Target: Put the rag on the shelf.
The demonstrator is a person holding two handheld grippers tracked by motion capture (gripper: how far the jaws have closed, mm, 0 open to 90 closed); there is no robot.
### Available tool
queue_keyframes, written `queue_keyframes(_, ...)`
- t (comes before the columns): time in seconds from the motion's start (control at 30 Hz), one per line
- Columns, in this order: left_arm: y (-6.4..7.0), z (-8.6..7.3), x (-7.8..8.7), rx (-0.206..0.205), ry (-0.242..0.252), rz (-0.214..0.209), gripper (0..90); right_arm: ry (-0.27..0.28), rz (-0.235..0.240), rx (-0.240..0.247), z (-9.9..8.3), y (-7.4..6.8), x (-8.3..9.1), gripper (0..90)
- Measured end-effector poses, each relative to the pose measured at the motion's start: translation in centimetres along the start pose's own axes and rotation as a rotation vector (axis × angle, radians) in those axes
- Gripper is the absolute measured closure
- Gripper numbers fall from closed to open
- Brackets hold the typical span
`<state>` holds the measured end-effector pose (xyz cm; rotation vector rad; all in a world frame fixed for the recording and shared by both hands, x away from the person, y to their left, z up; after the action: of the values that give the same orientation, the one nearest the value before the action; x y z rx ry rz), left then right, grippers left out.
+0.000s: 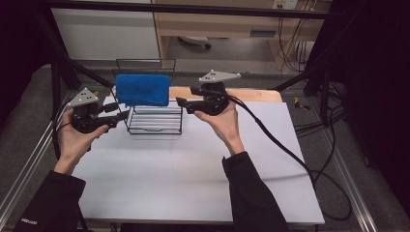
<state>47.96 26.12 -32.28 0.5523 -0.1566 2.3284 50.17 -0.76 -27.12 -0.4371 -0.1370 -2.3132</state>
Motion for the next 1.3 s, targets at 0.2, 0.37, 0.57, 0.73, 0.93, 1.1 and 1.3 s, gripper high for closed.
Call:
queue_keyframes(0.2,0.5,-1.3,-0.2,-0.005,-0.017,0.012,31.8,-0.012,-0.033,-0.014,-1.4,1.8,2.0,20.8)
queue_keyframes(0.37,1.0,-2.5,-0.6,-0.001,-0.029,0.010,24.3,-0.026,-0.048,-0.031,-3.0,3.3,3.6,13.2)
queue_keyframes(0.57,1.8,-4.3,-1.4,0.002,-0.064,0.001,16.5,-0.055,-0.059,-0.051,-5.8,4.9,5.4,8.9)
queue_keyframes(0.73,2.6,-5.6,-2.1,0.010,-0.055,-0.010,12.3,-0.068,-0.068,-0.075,-8.3,6.1,6.7,6.6)
queue_keyframes(0.93,3.5,-7.1,-2.9,0.024,-0.053,-0.036,8.6,-0.090,-0.079,-0.102,-11.2,7.1,7.9,3.5)
queue_keyframes(1.1,4.3,-8.7,-3.6,0.030,-0.055,-0.059,7.3,-0.117,-0.089,-0.113,-13.9,7.5,8.7,0.8)
queue_keyframes(1.3,4.9,-11.2,-4.2,0.025,-0.076,-0.072,7.3,-0.138,-0.106,-0.103,-17.6,7.9,9.5,0.7)
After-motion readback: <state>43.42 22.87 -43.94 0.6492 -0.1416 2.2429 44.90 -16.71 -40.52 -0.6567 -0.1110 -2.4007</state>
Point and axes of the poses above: each handheld gripper's, and its own axes: x roughly backward along the jaws, z roughly out of its top, y roughly to its right, the point moved 7 cm from there along -x, roughly forward along the jaws, and after that the axes turned 6 degrees about -z, right-handed, at the moved point
